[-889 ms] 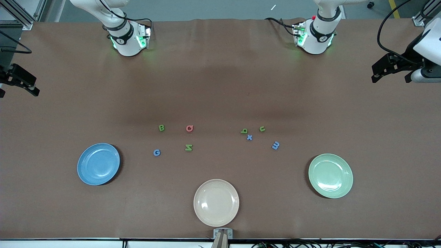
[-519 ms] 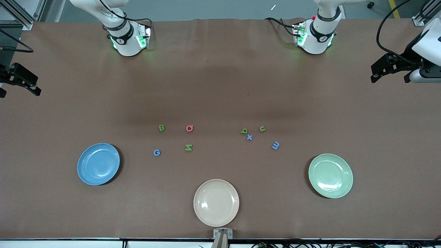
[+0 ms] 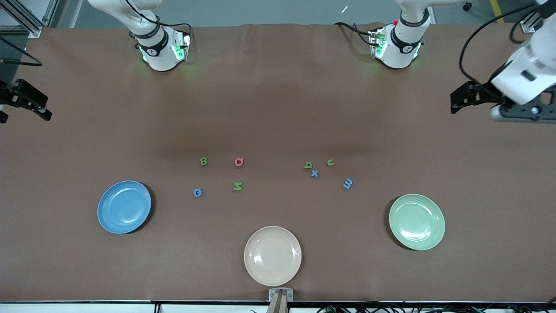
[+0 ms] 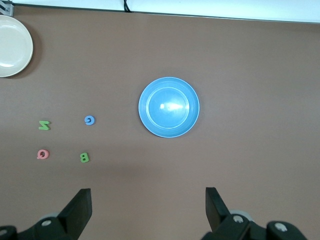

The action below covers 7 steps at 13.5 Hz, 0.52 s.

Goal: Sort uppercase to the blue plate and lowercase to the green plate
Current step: 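Move the left gripper toward the blue E while the right gripper reaches letters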

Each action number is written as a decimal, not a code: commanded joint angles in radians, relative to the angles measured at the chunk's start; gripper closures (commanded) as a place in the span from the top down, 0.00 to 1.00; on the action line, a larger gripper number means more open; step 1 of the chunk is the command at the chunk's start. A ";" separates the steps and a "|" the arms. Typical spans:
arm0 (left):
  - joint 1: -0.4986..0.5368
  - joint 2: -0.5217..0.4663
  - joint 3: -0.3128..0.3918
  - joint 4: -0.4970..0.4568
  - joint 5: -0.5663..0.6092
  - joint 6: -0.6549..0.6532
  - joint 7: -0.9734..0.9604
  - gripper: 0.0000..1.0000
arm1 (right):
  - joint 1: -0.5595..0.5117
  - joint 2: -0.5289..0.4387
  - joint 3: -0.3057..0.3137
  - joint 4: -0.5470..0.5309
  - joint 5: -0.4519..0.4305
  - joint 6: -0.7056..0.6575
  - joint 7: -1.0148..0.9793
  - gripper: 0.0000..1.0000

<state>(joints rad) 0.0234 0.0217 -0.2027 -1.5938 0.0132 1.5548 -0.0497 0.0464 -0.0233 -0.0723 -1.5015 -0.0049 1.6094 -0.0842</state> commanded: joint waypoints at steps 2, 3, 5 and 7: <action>-0.068 0.130 -0.021 0.026 0.013 0.094 0.002 1.00 | 0.006 -0.007 -0.001 0.004 -0.004 -0.013 0.017 1.00; -0.080 0.162 -0.021 0.022 0.020 0.134 -0.005 1.00 | 0.007 -0.007 -0.003 0.004 -0.004 -0.013 0.017 1.00; -0.091 0.236 -0.023 0.011 0.037 0.230 0.004 1.00 | 0.006 -0.007 -0.003 0.004 -0.004 -0.013 0.017 1.00; -0.124 0.292 -0.026 -0.014 0.042 0.334 0.002 1.00 | 0.006 -0.007 -0.003 0.003 -0.004 -0.013 0.009 1.00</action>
<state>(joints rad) -0.0720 0.2664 -0.2269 -1.6023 0.0310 1.8164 -0.0515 0.0463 -0.0233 -0.0729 -1.5012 -0.0049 1.6085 -0.0842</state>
